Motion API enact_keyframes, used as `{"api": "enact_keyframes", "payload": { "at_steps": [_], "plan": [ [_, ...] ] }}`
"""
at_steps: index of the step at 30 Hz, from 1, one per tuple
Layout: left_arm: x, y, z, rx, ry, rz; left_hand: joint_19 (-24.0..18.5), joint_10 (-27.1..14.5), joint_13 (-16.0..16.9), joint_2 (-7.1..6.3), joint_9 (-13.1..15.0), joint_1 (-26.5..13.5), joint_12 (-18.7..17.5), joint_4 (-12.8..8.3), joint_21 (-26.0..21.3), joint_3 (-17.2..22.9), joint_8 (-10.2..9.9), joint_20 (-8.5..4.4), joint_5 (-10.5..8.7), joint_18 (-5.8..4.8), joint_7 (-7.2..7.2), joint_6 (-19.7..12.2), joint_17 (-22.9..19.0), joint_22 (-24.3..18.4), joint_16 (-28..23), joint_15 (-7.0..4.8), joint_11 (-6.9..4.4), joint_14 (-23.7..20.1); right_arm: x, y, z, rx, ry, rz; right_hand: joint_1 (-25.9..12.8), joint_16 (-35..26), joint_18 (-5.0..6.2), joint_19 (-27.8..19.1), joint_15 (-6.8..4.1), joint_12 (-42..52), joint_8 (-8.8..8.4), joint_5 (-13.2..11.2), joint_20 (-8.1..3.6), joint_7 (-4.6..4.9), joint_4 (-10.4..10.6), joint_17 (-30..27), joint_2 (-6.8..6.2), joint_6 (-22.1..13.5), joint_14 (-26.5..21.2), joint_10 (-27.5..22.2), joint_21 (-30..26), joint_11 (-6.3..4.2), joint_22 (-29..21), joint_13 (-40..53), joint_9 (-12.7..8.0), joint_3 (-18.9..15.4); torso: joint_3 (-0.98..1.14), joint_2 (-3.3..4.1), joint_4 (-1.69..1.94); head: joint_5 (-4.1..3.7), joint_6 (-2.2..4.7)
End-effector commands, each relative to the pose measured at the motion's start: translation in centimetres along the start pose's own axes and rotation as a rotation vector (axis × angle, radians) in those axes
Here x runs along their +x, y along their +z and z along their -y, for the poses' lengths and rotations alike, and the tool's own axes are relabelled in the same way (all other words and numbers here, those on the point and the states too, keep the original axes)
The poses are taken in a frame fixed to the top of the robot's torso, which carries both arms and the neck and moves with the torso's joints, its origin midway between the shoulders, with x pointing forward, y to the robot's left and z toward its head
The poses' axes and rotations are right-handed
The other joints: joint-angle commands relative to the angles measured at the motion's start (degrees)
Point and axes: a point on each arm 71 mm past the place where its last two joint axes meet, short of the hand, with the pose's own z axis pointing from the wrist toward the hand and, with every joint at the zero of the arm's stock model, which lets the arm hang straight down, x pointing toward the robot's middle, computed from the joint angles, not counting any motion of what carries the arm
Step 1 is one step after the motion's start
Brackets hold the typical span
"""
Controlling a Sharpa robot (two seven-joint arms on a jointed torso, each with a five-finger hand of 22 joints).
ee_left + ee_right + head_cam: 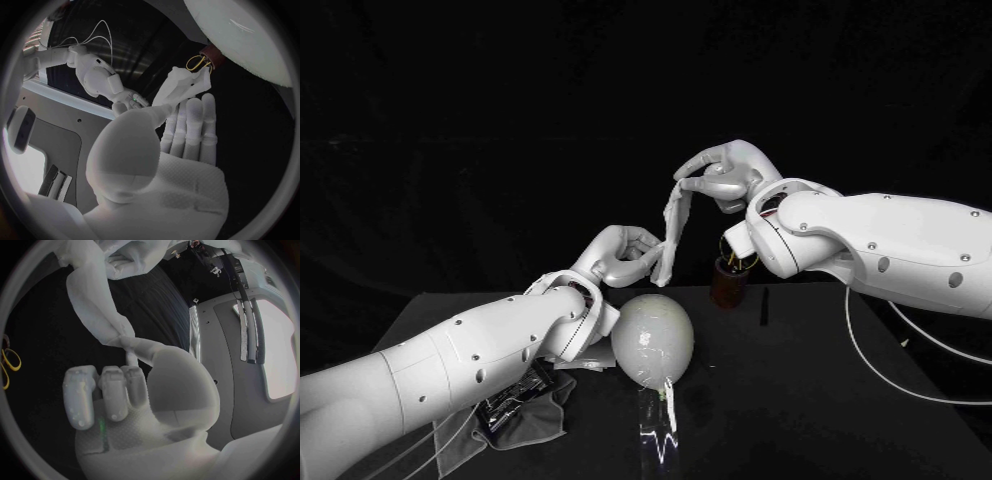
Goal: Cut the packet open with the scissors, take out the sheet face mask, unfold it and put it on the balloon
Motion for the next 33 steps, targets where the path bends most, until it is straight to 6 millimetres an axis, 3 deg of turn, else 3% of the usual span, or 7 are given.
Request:
{"api": "enact_keyframes", "payload": {
  "at_steps": [1, 18, 25, 33],
  "plan": [
    [-0.5, 0.0, 0.1, 0.011, -0.025, 0.030, 0.2, 0.2, -0.1, 0.83, 0.2, 0.0, -0.4, -0.2, 0.3, 0.3, 0.2, -0.26, 0.40, 0.55, 0.08, 0.4, -0.1, 0.1, 0.1, -0.41, 0.01, 0.1, 0.0, -0.1, 0.1, 0.001, -0.006, -0.018, -0.5, 0.2, -0.80, 6.2, -0.38, 0.2, 0.12, -0.2, -0.31, -0.01, -0.3, 15.1, 0.24, 0.3, 6.1, 6.3, 0.3, 0.07, 15.1, 15.1, 0.1, 0.0, 0.02, 0.02, 0.02, -0.04, -0.03],
    [-2.8, -0.4, -0.9, -0.120, -0.078, -0.051, -0.1, 1.4, -0.2, 0.89, 0.3, -1.4, -1.0, 0.2, 1.1, -0.4, 0.4, -0.38, 0.37, 0.40, -0.13, 1.0, 0.0, 0.6, 1.0, -0.51, -0.16, 0.7, -1.4, -0.5, 1.7, 0.026, -0.023, -0.009, -0.5, 0.2, -0.80, 6.2, -0.38, 0.2, 0.17, -0.2, -0.31, -0.01, -0.3, 15.1, 0.25, 0.3, 6.1, 6.3, 0.3, 0.07, 15.1, 15.1, 0.0, 0.0, 0.02, -0.03, 0.01, 0.02, -0.09],
    [-3.0, -0.3, -1.0, -0.159, -0.082, -0.094, -0.2, 2.6, -0.1, 0.44, 0.5, -3.5, -1.4, 1.8, 0.9, -2.3, 0.8, -0.20, 0.34, 0.42, -0.71, 1.7, 0.2, 0.5, 1.8, -0.76, -0.54, 1.0, -1.2, -0.6, 1.9, 0.029, -0.024, -0.022, -0.5, 0.2, -0.80, 6.2, -0.37, 0.2, 0.18, -0.3, -0.31, -0.01, -0.3, 15.1, 0.24, 0.2, 6.1, 6.3, 0.3, 0.07, 15.1, 15.1, 0.0, 0.0, 0.03, 0.01, 0.04, 0.09, -0.09],
    [-2.9, -0.2, -0.9, -0.166, -0.083, -0.104, 0.0, 3.0, -0.2, 1.26, 0.3, -5.5, -2.3, 4.6, 0.3, -3.9, 0.4, -0.04, 0.37, 0.46, -0.79, 1.7, 0.2, 0.1, 2.3, -0.84, -0.60, 0.9, -0.6, -0.7, 1.9, 0.030, -0.023, -0.043, -0.5, 0.2, -0.80, 6.2, -0.37, 0.2, 0.18, -0.3, -0.31, -0.01, -0.3, 15.1, 0.24, 0.2, 6.1, 6.3, 0.3, 0.07, 15.1, 15.1, 0.0, 0.0, -0.01, 0.03, 0.05, 0.09, -0.16]
  ]
}}
